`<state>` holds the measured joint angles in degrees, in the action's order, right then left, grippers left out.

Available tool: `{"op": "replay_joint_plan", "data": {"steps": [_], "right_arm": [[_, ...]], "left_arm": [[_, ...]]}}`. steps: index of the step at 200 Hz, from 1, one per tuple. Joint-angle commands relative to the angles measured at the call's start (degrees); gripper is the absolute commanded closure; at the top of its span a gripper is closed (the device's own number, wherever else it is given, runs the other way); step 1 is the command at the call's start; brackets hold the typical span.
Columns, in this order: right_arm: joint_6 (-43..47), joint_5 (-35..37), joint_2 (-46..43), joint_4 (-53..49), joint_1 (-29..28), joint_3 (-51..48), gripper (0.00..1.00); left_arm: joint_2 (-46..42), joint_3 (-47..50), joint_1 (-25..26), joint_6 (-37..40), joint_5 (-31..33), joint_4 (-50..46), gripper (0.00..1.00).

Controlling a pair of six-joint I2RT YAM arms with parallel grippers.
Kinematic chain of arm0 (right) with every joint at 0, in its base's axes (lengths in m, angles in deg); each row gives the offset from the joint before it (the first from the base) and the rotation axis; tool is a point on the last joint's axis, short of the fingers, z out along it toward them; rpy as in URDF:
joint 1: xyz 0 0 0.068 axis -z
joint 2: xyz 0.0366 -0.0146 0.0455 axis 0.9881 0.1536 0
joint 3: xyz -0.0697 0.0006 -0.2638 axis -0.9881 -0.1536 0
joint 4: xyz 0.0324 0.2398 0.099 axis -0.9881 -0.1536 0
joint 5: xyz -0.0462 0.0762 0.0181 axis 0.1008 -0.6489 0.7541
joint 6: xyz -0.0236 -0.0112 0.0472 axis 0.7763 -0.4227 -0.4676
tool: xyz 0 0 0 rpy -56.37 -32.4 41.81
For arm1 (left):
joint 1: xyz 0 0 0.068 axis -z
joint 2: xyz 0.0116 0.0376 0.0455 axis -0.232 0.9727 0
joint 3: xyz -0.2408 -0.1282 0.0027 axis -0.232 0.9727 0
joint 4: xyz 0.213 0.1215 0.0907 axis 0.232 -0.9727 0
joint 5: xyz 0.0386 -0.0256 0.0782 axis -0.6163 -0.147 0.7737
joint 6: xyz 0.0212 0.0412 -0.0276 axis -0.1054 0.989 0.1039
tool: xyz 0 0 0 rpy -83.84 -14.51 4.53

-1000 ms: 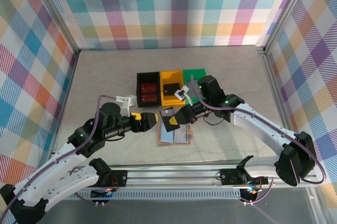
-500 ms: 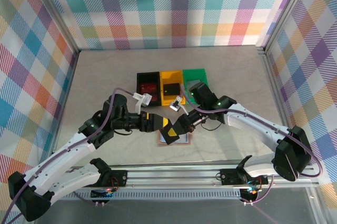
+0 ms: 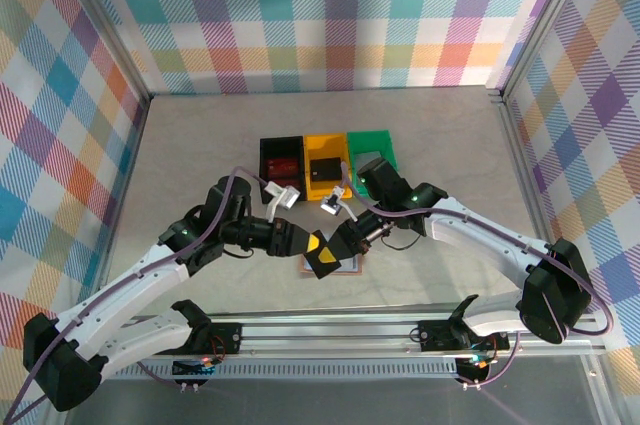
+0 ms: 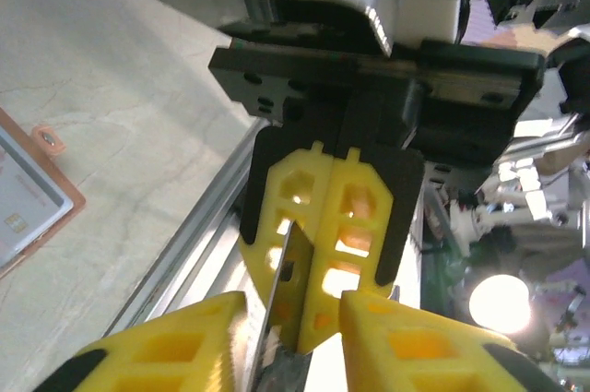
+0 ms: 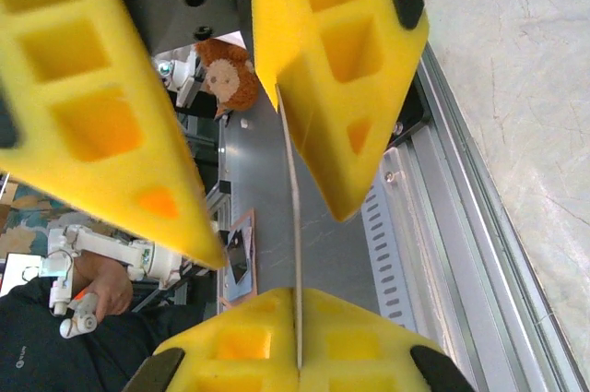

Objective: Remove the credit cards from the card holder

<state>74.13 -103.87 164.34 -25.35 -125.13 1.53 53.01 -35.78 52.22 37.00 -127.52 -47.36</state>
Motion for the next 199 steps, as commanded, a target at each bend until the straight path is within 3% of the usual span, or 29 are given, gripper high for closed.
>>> {"op": "replay_joint_plan", "data": {"steps": [1,23,40,78,83,92,110,135,171,199], "right_arm": [[1.69,-1.77,-0.75,-0.53,-0.42,1.38,1.0],[1.56,-1.77,-0.34,-0.62,-0.43,1.55,1.0],[1.61,-1.63,-0.48,-0.8,-0.42,1.76,1.0],[1.15,4.12,-3.12,-1.51,-0.26,2.03,1.0],[0.92,5.19,-3.74,-1.52,-0.04,1.94,0.95],[-0.05,7.94,-4.91,-1.34,0.55,1.93,0.79],[-1.93,10.19,-7.79,0.06,3.06,1.06,0.76],[-4.93,15.77,-12.02,1.67,7.15,-0.45,0.48],[-10.37,18.52,-17.35,7.37,9.16,-4.51,0.39],[-25.07,17.6,-20.32,28.62,9.09,-14.58,0.35]], "left_arm": [[0.1,-1.62,-0.36,2.47,-4.12,-2.57,0.72],[0.27,-1.17,-0.35,2.52,-4.89,-1.81,0.83],[0.27,-0.91,-0.41,2.43,-5.0,-1.57,1.0],[-1.78,-0.55,-0.42,1.78,0.14,-2.34,1.0],[-2.11,-0.41,-0.48,1.43,1.01,-2.28,1.0],[-2.37,-0.39,-0.49,0.56,2.87,-2.41,1.0],[-2.97,-0.62,-0.53,-1.15,7.27,-3.19,1.0],[-4.93,0.24,-0.49,-4.63,14.53,-2.61,1.0],[-10.58,3.51,-0.5,-12.45,26.09,2.57,1.0],[-14.78,7.03,-0.49,-19.48,34.43,6.66,1.0]]}}
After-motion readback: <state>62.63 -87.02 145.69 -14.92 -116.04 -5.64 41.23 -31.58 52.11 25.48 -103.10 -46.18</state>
